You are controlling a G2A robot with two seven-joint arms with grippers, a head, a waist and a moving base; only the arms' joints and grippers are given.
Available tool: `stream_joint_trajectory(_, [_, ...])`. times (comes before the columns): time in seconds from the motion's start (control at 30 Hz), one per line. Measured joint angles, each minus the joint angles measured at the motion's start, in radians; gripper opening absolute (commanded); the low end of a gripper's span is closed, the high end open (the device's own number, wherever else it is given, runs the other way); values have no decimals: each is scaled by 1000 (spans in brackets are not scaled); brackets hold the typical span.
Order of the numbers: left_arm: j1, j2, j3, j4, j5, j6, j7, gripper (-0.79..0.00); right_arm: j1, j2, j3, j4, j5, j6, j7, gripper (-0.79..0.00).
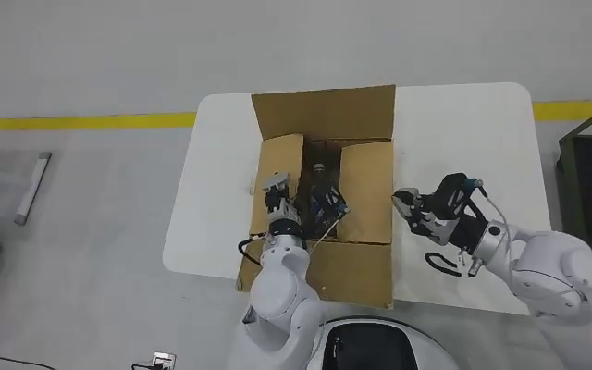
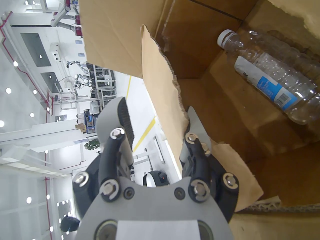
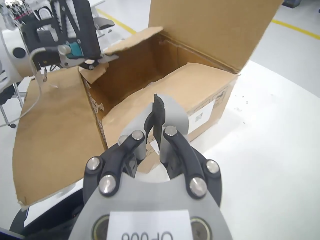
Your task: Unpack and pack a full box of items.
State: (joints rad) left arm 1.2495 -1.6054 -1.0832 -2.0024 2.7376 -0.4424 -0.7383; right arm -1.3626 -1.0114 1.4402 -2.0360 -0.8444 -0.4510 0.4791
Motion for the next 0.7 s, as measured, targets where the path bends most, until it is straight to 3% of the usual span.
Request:
stream_joint_trajectory(0.23, [-2,1,-38,-32,5,15,6,-785,82,-4,-71,67,-18,-36,61,-785])
stream_joint_trajectory(0.27, [-2,1,-45,-31,8,16,6,-662,90,-4,-75,73,-19,-39,69,-785])
stream_joint_trajectory(0.3, [-3,2,-56,-28,12,19,5,-102,99,-4,-79,78,-18,-40,78,-785])
stream_joint_trajectory(0.33, [-5,2,-65,-26,13,23,3,0,104,-4,-82,81,-16,-41,83,-785])
stream_joint_trajectory(0.7, [-51,3,-179,-40,6,53,-19,0,143,-4,-94,98,-17,-27,115,-785])
